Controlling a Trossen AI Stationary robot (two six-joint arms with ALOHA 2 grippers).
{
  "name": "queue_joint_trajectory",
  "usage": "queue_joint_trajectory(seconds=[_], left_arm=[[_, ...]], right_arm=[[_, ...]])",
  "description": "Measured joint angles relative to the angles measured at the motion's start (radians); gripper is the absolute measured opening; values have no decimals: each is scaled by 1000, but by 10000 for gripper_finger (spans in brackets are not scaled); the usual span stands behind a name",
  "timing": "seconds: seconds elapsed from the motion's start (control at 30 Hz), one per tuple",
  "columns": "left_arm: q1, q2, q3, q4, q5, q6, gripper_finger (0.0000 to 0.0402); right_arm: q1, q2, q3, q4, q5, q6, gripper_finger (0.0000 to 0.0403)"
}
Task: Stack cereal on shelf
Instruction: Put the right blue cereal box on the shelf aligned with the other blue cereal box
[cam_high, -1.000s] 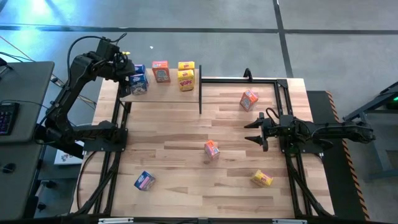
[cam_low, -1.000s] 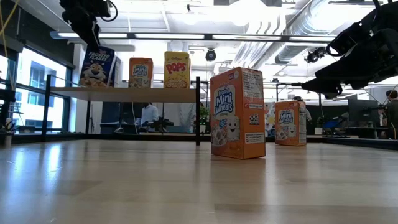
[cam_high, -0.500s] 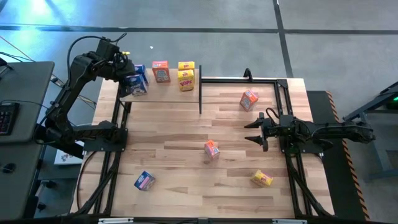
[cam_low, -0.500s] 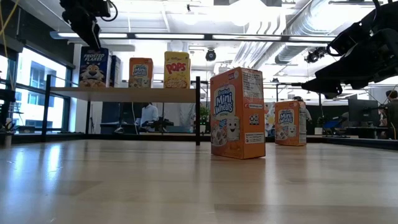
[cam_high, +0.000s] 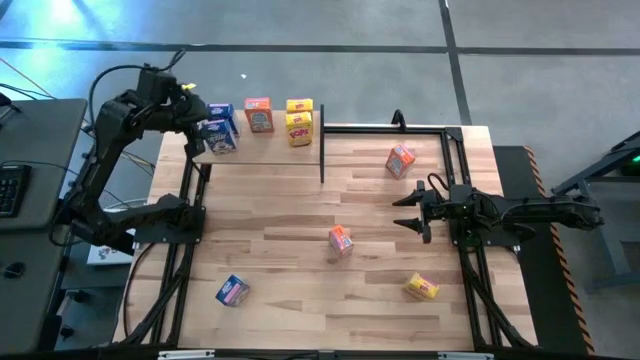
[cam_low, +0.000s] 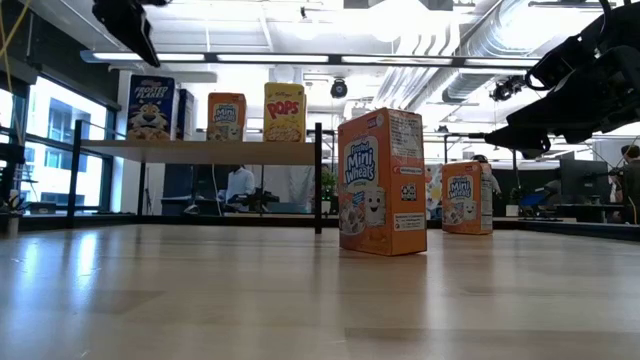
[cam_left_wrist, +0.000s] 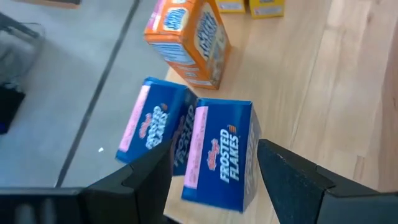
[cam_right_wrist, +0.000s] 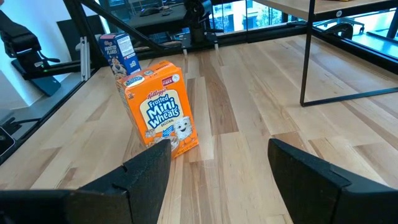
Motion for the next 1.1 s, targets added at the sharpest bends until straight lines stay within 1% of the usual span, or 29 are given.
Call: queue_joint_trajectory(seconds=[0.17, 0.37, 0.53, 0.7, 0.8, 1.1], left_arm=[[0, -82, 0, -15, -2, -66, 223], [-2, -159, -10, -97, 8, -93, 223], [-2, -206, -114, -97, 28, -110, 223], [-16, -243, -231, -40, 40, -112, 223], [-25, -256, -287, 0, 41, -142, 223], [-27, -254, -393, 84, 14, -184, 223]], right_arm=[[0, 0, 0, 0, 0, 0, 261], [0, 0, 0, 0, 0, 0, 261], [0, 0, 0, 0, 0, 0, 261], [0, 0, 0, 0, 0, 0, 261], [0, 0, 0, 0, 0, 0, 261], [0, 0, 0, 0, 0, 0, 261]])
